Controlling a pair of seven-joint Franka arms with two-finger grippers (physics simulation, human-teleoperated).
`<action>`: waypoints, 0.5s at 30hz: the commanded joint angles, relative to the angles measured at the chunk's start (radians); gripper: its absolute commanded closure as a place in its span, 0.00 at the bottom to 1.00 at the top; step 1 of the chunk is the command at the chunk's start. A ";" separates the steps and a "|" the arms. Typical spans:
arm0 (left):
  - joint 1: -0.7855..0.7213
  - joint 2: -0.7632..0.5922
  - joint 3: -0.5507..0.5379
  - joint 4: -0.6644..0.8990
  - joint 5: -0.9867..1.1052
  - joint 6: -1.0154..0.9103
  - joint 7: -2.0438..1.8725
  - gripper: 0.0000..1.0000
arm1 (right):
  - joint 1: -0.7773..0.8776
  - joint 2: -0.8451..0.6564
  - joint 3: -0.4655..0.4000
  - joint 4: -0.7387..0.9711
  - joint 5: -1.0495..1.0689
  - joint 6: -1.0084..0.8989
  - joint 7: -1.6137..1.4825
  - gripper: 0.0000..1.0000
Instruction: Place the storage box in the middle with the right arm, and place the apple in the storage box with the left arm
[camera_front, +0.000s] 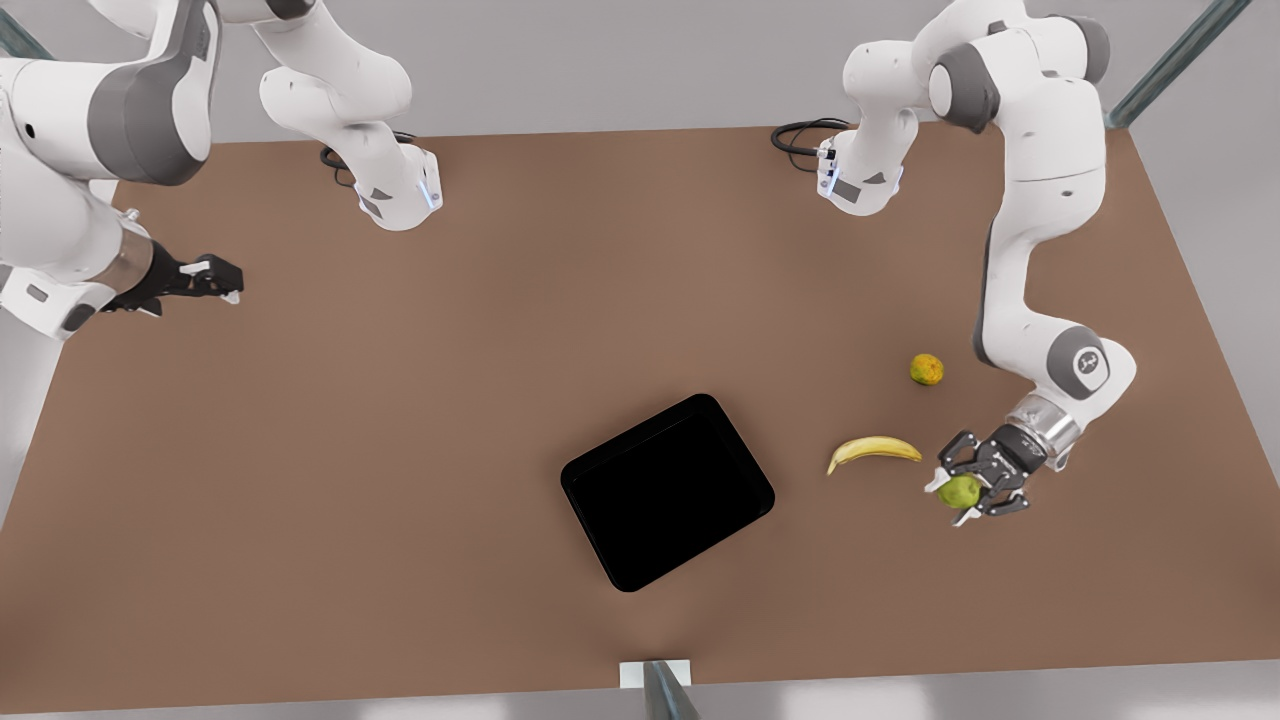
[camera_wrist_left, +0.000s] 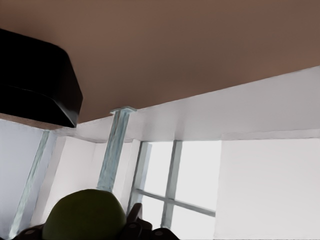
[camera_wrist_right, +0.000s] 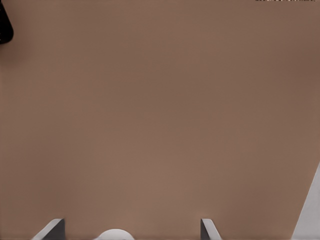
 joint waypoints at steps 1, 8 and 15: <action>-0.001 0.000 -0.007 0.014 0.431 -0.035 -0.032 0.73 | -0.007 0.000 0.000 0.000 0.000 0.000 0.000 0.00; -0.096 0.047 -0.405 0.221 1.072 0.346 -0.661 0.73 | -0.010 0.001 0.000 -0.003 0.000 0.000 0.000 0.00; -0.277 0.122 -0.412 0.269 1.287 0.620 -1.003 0.70 | -0.010 0.006 0.004 -0.002 0.003 0.000 0.008 0.00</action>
